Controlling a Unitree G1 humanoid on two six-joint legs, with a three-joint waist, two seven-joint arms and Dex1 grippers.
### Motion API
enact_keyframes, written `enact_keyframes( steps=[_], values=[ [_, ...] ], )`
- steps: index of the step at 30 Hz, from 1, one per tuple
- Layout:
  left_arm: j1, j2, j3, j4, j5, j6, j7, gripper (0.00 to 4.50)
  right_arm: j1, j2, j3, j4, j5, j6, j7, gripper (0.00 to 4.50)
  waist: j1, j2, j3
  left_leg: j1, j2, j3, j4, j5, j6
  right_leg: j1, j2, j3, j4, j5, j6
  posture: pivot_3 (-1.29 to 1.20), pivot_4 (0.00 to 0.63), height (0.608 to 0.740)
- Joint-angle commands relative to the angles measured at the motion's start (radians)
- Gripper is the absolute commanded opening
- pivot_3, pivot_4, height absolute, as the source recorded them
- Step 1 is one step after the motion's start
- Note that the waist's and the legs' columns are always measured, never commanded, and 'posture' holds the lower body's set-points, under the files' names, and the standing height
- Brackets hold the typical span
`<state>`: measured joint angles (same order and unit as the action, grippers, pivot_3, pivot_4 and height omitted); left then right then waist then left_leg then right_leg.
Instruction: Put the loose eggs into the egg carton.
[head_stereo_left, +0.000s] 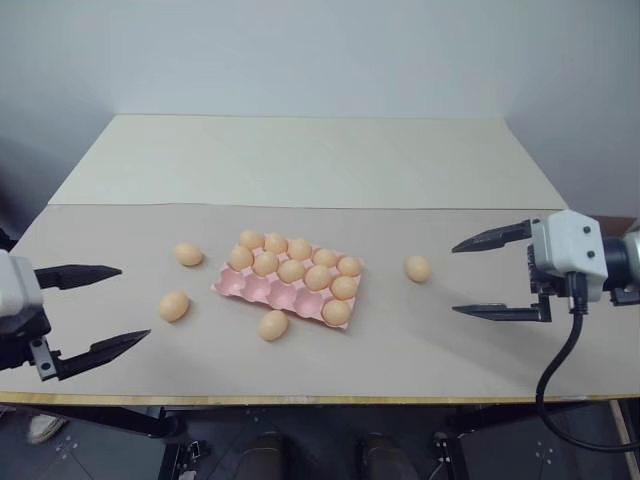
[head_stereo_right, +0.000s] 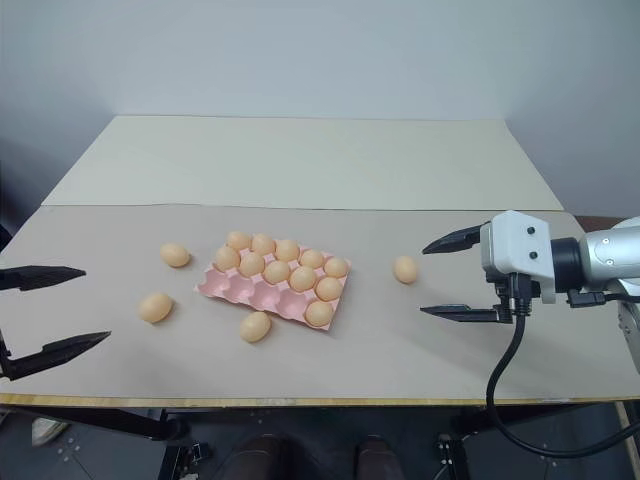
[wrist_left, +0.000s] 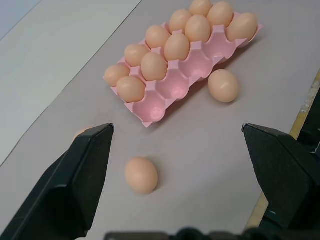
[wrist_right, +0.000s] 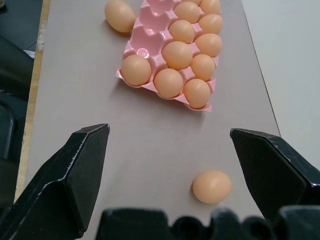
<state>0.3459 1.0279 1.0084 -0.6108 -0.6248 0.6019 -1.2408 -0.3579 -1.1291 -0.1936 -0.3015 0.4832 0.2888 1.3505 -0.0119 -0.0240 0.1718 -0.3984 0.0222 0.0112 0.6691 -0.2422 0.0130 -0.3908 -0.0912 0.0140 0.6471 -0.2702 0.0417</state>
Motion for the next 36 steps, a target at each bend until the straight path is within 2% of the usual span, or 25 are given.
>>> enact_keyframes(
  steps=[1,5,21,24,30,36],
  values=[
    [0.003,0.018,0.047,-0.002,-0.019,0.045,0.004,4.48,-0.023,-0.008,-0.006,0.002,-0.001,-0.016,0.003,4.5,0.0,0.0,0.0,0.0,0.0,0.0,0.0,0.0,0.0,0.0,0.0,0.0,0.0,0.0,0.0,0.0,0.15,0.74],
    [-0.034,0.014,0.038,-0.012,-0.028,0.059,0.049,4.48,-0.027,-0.01,-0.004,0.005,0.0,-0.017,0.005,4.5,0.001,0.0,0.0,0.0,0.0,0.0,0.0,0.0,0.0,0.0,0.0,0.0,0.0,0.0,0.0,0.0,0.15,0.74],
    [-0.062,0.019,-0.064,0.009,-0.016,-0.003,0.026,4.48,-0.034,0.018,0.011,0.051,-0.055,-0.065,-0.036,4.5,0.0,0.0,0.0,0.0,0.0,0.0,0.0,0.0,0.0,0.0,0.0,0.0,0.0,0.0,0.0,0.0,0.15,0.74],
    [-0.072,0.021,-0.101,0.015,-0.018,-0.01,0.027,4.48,-0.051,0.051,0.048,0.093,-0.118,-0.1,-0.083,4.5,0.0,0.0,0.0,0.0,0.0,0.0,0.0,0.0,0.0,0.0,0.0,0.0,0.0,0.0,0.0,0.0,0.15,0.74],
    [-0.137,0.035,-0.202,0.051,0.001,-0.049,0.038,4.48,-0.169,0.172,0.207,0.277,-0.302,-0.136,-0.204,4.5,-0.003,0.0,0.0,0.001,-0.001,0.001,0.0,0.0,0.0,0.0,0.001,0.001,0.001,0.001,-0.001,0.0,0.15,0.74],
    [-0.138,0.011,-0.229,0.033,0.006,-0.059,0.052,4.48,-0.269,0.287,0.302,0.457,-0.432,-0.151,-0.306,4.5,-0.003,0.0,0.0,-0.005,-0.003,0.001,-0.001,0.0,0.0,-0.008,0.0,0.001,0.001,0.001,-0.001,0.0,0.15,0.74]
  ],
)
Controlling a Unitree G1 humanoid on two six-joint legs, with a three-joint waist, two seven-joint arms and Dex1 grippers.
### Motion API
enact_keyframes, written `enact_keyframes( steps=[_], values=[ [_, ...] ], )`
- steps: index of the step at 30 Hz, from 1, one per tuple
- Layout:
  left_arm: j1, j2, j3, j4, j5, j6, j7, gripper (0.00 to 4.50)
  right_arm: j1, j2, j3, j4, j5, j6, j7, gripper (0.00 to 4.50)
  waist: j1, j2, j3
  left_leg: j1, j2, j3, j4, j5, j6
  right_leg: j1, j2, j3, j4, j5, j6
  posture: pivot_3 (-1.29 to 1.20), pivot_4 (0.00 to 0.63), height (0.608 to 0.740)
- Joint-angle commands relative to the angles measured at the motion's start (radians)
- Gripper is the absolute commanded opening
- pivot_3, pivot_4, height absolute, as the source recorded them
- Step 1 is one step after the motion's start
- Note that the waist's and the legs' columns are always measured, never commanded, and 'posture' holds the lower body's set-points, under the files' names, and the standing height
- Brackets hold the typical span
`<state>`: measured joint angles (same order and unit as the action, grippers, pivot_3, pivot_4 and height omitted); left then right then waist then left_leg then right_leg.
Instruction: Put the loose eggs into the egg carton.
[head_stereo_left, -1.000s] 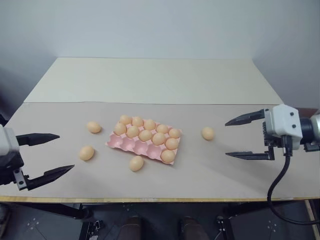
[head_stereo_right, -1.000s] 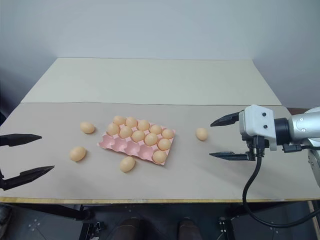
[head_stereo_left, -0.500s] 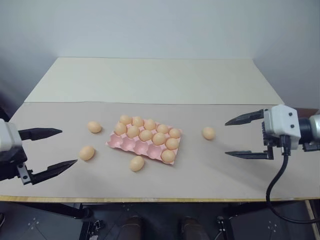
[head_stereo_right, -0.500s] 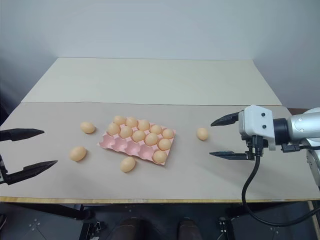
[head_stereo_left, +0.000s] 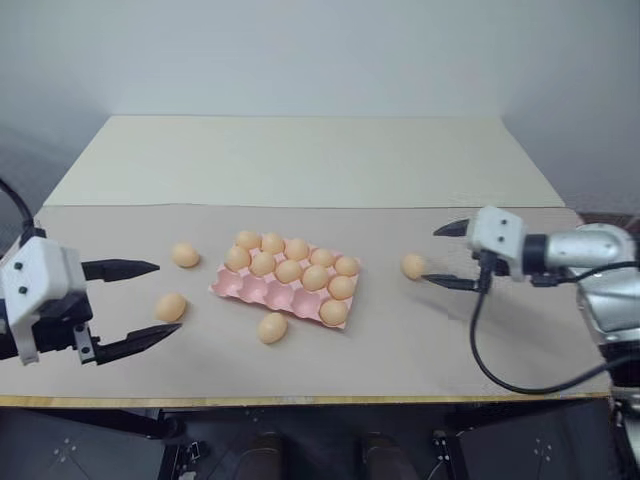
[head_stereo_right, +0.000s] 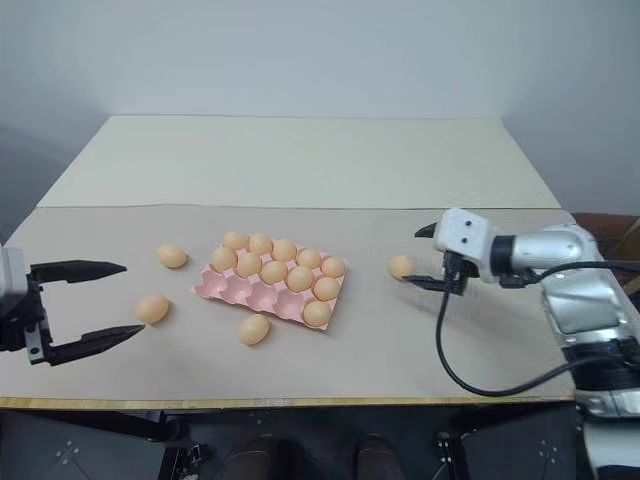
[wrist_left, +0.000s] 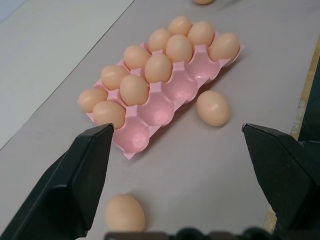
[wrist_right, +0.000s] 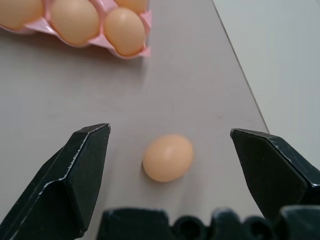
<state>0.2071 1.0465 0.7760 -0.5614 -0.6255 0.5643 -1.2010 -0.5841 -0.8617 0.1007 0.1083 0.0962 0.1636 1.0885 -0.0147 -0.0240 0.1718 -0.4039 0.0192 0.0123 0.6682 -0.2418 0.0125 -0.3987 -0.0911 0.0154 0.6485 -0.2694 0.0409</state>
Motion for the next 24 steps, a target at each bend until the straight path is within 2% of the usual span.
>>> enact_keyframes(
  steps=[1,17,20,24],
  values=[
    [0.001,-0.009,0.0,-0.019,0.007,-0.021,0.016,4.48,-0.052,0.03,0.015,0.068,-0.056,-0.032,-0.051,4.5,0.0,0.0,0.0,-0.001,0.0,0.0,0.0,0.0,0.0,-0.002,0.0,0.0,0.0,0.0,0.0,0.0,0.15,0.74],
    [0.044,-0.026,0.027,-0.036,0.032,-0.036,0.016,4.48,-0.141,0.158,0.08,0.342,-0.154,-0.089,-0.095,4.5,-0.003,0.0,0.0,-0.002,-0.001,0.001,0.0,0.001,-0.001,-0.003,0.0,0.001,0.002,0.0,0.0,0.0,0.15,0.74],
    [0.061,-0.032,0.039,-0.044,0.034,-0.035,0.015,4.5,-0.145,0.169,0.074,0.364,-0.155,-0.098,-0.099,3.89,-0.003,0.0,0.0,-0.002,0.0,0.001,0.0,0.001,-0.001,-0.003,0.0,0.001,0.002,0.0,0.0,0.0,0.15,0.74],
    [0.076,-0.031,0.055,-0.047,0.03,-0.025,0.016,4.5,-0.145,0.173,0.077,0.366,-0.164,-0.101,-0.099,2.55,-0.003,0.0,0.0,-0.002,0.0,0.0,0.0,0.001,-0.001,-0.003,0.0,0.001,0.002,0.0,0.0,0.0,0.15,0.74]
  ],
)
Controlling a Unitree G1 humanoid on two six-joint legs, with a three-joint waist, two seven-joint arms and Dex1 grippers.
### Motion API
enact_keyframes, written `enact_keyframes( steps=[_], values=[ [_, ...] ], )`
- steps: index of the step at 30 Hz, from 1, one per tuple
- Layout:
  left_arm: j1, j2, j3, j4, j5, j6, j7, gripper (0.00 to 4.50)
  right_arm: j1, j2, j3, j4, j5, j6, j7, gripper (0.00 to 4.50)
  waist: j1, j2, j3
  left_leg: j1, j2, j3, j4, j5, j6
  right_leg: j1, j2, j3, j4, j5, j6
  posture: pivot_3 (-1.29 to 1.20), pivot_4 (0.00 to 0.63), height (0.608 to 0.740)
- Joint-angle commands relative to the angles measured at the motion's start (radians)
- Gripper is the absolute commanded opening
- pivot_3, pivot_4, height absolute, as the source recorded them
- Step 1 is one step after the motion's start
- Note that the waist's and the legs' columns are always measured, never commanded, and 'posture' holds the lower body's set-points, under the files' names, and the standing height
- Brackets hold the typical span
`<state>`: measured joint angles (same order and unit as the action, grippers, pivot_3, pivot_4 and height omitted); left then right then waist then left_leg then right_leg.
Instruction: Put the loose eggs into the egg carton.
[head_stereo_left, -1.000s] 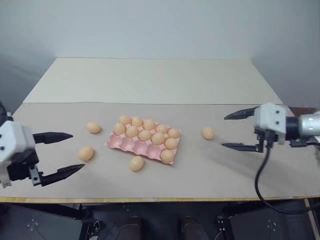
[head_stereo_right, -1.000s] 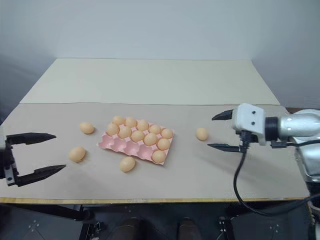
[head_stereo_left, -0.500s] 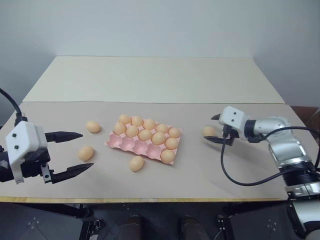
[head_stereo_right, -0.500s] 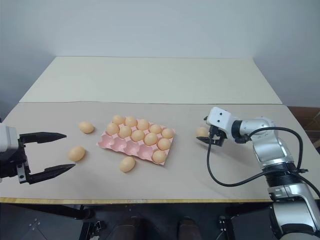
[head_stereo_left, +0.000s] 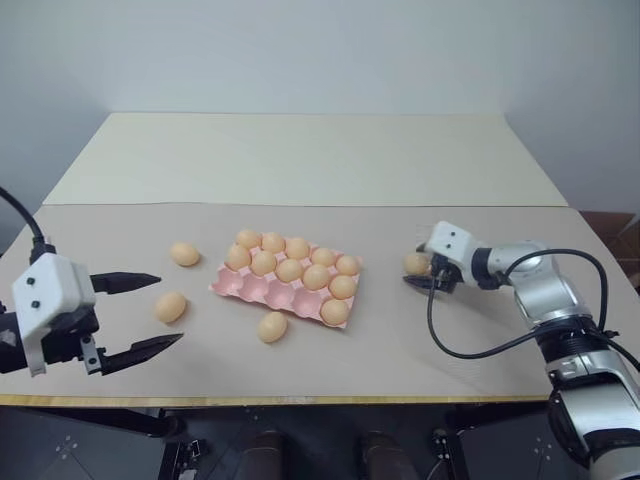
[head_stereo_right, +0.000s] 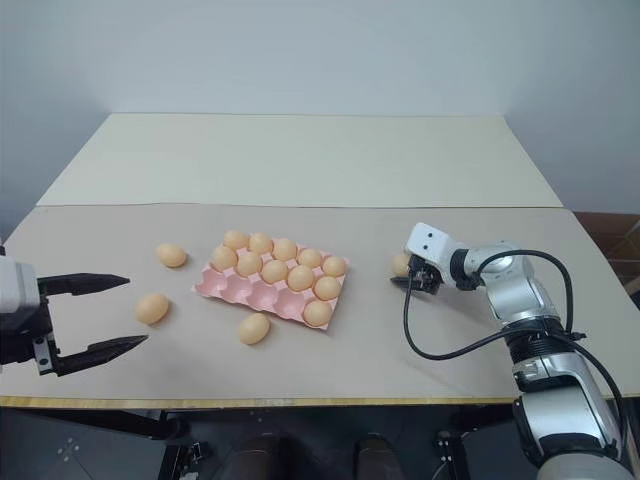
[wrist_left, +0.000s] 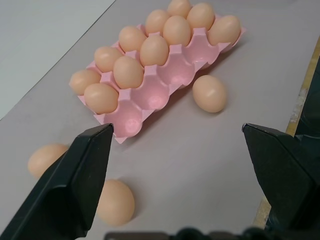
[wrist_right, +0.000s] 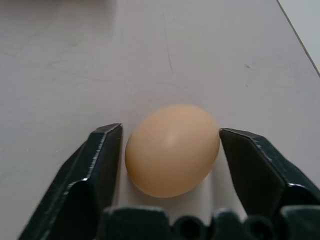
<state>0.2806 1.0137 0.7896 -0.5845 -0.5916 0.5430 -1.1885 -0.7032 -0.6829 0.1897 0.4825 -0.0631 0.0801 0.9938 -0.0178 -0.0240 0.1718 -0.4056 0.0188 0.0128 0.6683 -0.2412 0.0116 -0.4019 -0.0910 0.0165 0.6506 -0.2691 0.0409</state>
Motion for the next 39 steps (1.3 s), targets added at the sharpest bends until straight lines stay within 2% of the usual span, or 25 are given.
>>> enact_keyframes(
  steps=[1,6,8,13,17,20,26,38,39],
  values=[
    [0.002,0.004,0.041,-0.021,-0.002,-0.007,0.002,4.5,-0.024,-0.007,-0.013,-0.011,-0.003,-0.011,-0.001,2.35,0.0,0.0,0.0,0.0,0.0,0.0,0.0,0.0,0.0,0.0,0.0,0.0,0.0,0.0,0.0,0.0,0.15,0.74],
    [-0.008,0.015,0.032,-0.001,0.005,-0.016,-0.002,4.5,0.008,-0.022,-0.021,-0.062,-0.01,-0.035,-0.01,2.22,0.0,0.0,0.0,0.0,0.0,0.0,0.0,0.0,0.0,0.0,0.0,0.0,0.0,0.0,0.0,0.0,0.15,0.74],
    [0.013,0.015,0.041,0.015,0.027,-0.022,-0.014,4.5,0.021,-0.024,-0.045,-0.151,0.01,-0.009,-0.019,2.22,0.0,0.0,0.0,0.0,0.0,0.0,0.0,0.0,0.0,0.0,0.0,0.0,0.0,0.0,0.0,0.0,0.15,0.74],
    [0.034,0.021,0.031,0.037,0.071,-0.047,-0.027,4.5,0.049,0.006,-0.096,-0.44,0.117,0.17,-0.023,2.22,-0.002,0.0,0.0,0.0,0.0,0.0,0.0,0.0,0.0,-0.001,0.0,0.001,0.002,0.0,0.0,0.0,0.15,0.74],
    [0.014,0.032,-0.01,0.055,0.095,-0.065,-0.02,4.5,0.073,0.074,-0.063,-0.673,0.166,0.331,-0.065,2.22,-0.001,0.0,0.0,0.001,0.0,0.0,0.0,0.0,0.0,-0.001,0.0,0.001,0.003,0.0,0.0,0.0,0.15,0.74],
    [0.0,0.035,-0.026,0.063,0.098,-0.07,-0.016,4.5,0.114,0.133,-0.024,-0.761,0.179,0.371,-0.096,2.22,0.003,-0.001,-0.001,0.001,0.0,-0.001,0.0,0.0,0.0,-0.001,0.0,0.001,0.004,0.0,0.0,0.0,0.15,0.74],
    [0.001,0.04,-0.028,0.083,0.111,-0.08,-0.031,4.5,0.136,0.227,0.053,-0.804,0.16,0.404,-0.168,2.22,0.003,-0.001,-0.001,0.0,-0.001,-0.001,0.0,0.0,-0.001,-0.002,0.0,0.001,0.004,0.0,0.0,0.0,0.15,0.74],
    [0.017,0.029,-0.02,0.081,0.122,-0.078,-0.039,4.5,0.157,0.288,0.167,-0.815,0.127,0.313,-0.188,2.22,0.001,-0.001,-0.001,0.001,0.0,-0.001,0.0,0.001,-0.001,-0.002,0.001,0.0,0.005,0.0,0.0,0.0,0.15,0.74],
    [0.017,0.029,-0.019,0.08,0.124,-0.076,-0.037,4.5,0.158,0.294,0.174,-0.804,0.125,0.307,-0.185,2.53,0.001,-0.001,-0.001,0.001,0.0,-0.001,0.0,0.001,-0.001,-0.002,0.001,0.0,0.005,0.0,0.0,0.0,0.15,0.74]
  ],
)
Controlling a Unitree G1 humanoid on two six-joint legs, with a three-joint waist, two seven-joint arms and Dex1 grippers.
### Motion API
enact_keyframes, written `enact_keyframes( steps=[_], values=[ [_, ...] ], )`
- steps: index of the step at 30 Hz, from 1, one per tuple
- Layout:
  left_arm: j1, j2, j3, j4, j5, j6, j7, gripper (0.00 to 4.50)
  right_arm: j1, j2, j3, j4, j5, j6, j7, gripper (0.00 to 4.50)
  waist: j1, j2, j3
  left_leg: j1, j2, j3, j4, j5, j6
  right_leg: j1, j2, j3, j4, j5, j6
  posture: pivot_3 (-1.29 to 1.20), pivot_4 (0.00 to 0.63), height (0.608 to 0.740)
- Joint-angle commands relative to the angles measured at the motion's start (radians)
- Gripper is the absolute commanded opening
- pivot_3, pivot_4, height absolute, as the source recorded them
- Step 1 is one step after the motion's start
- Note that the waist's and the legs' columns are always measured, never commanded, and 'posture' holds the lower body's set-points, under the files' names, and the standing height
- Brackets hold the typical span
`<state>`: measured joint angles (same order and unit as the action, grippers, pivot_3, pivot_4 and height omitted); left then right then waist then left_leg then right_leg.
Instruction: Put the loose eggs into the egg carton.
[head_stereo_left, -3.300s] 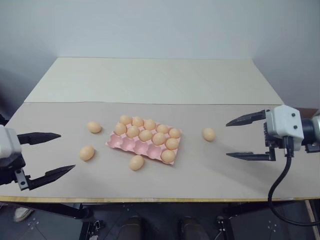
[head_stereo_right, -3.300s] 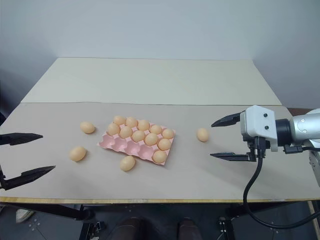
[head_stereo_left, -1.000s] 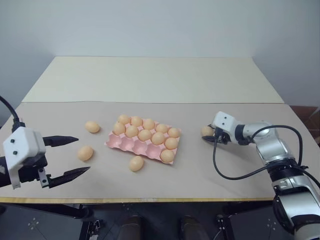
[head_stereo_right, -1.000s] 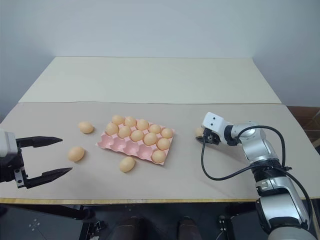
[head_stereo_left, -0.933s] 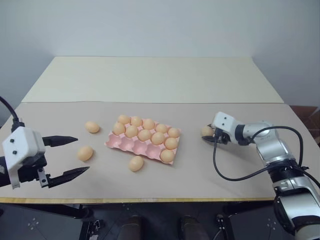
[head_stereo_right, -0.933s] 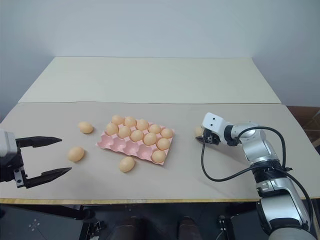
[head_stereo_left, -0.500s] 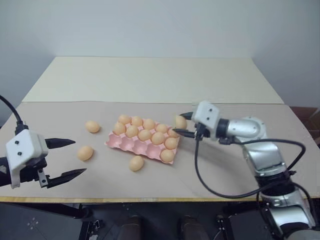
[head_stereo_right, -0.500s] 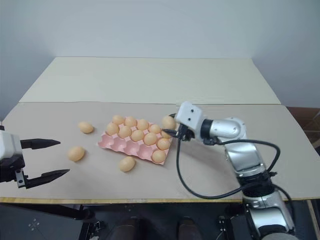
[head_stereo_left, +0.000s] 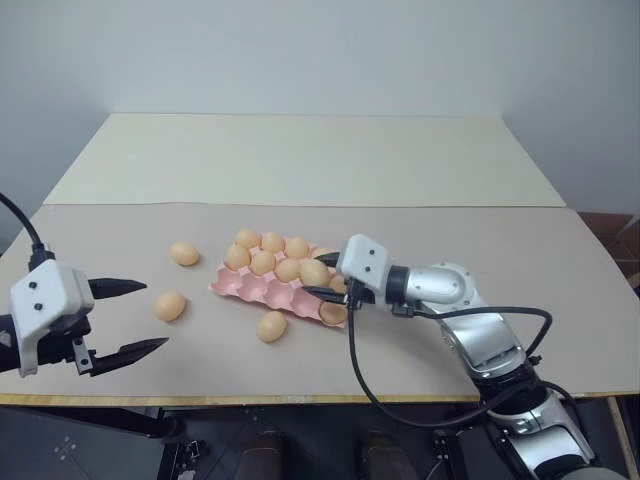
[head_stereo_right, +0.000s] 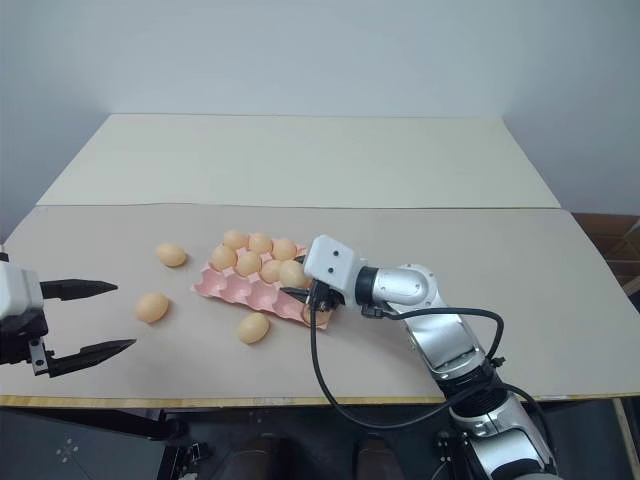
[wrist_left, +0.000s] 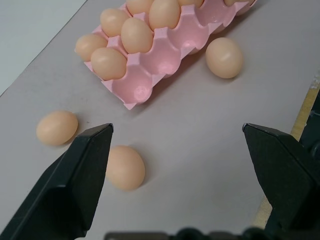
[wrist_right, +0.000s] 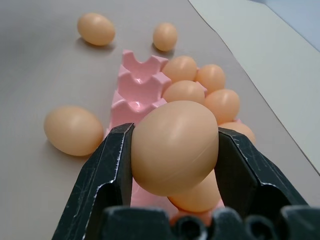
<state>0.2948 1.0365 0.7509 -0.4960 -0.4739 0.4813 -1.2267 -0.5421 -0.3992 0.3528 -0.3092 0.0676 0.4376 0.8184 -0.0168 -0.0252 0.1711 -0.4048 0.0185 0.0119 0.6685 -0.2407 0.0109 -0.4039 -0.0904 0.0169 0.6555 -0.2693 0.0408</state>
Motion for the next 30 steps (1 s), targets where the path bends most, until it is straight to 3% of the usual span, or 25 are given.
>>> enact_keyframes(
  steps=[1,6,13,19,23,30],
  values=[
    [0.002,0.006,0.02,-0.009,0.007,-0.012,0.003,4.5,-0.003,0.014,0.015,-0.004,-0.007,-0.056,-0.006,2.89,0.0,0.0,0.0,0.0,0.0,0.0,0.0,0.0,0.0,0.0,0.0,0.0,0.0,0.0,0.0,0.0,0.15,0.74],
    [0.004,0.007,0.019,-0.012,0.009,-0.01,0.003,4.5,-0.011,0.026,0.043,0.082,-0.086,-0.147,-0.05,4.47,0.0,-0.001,-0.001,0.0,0.0,0.0,0.0,0.0,0.0,0.0,0.0,0.0,0.0,0.0,0.0,0.0,0.15,0.74],
    [-0.001,0.015,0.015,0.008,0.017,-0.02,-0.003,4.5,0.003,-0.002,0.006,0.012,-0.068,-0.152,-0.029,4.47,0.0,-0.001,-0.001,0.0,0.0,0.0,0.0,0.0,0.0,0.0,0.0,0.0,0.0,0.0,0.0,0.0,0.15,0.74],
    [-0.007,0.019,0.008,0.023,0.023,-0.031,-0.01,4.5,0.021,-0.059,-0.059,-0.149,0.03,-0.045,0.025,4.47,0.001,-0.001,-0.001,0.0,0.0,0.0,0.0,0.0,0.0,0.0,0.0,0.0,0.0,0.0,0.0,0.0,0.15,0.74],
    [0.003,0.018,0.02,0.034,0.026,-0.044,-0.026,4.5,0.066,-0.253,-0.211,-0.277,0.237,0.105,0.192,4.47,0.009,-0.001,0.0,0.0,0.0,-0.001,0.0,0.0,0.0,0.001,-0.001,-0.001,-0.001,0.0,0.0,0.0,0.15,0.74],
    [-0.009,-0.01,0.041,0.037,-0.031,-0.044,-0.048,4.5,0.149,-0.541,-0.413,-0.311,0.409,0.226,0.338,4.47,0.004,-0.001,-0.001,0.001,0.001,-0.001,0.0,0.0,0.0,0.002,0.0,-0.002,-0.002,0.0,0.0,0.0,0.15,0.74]
  ],
)
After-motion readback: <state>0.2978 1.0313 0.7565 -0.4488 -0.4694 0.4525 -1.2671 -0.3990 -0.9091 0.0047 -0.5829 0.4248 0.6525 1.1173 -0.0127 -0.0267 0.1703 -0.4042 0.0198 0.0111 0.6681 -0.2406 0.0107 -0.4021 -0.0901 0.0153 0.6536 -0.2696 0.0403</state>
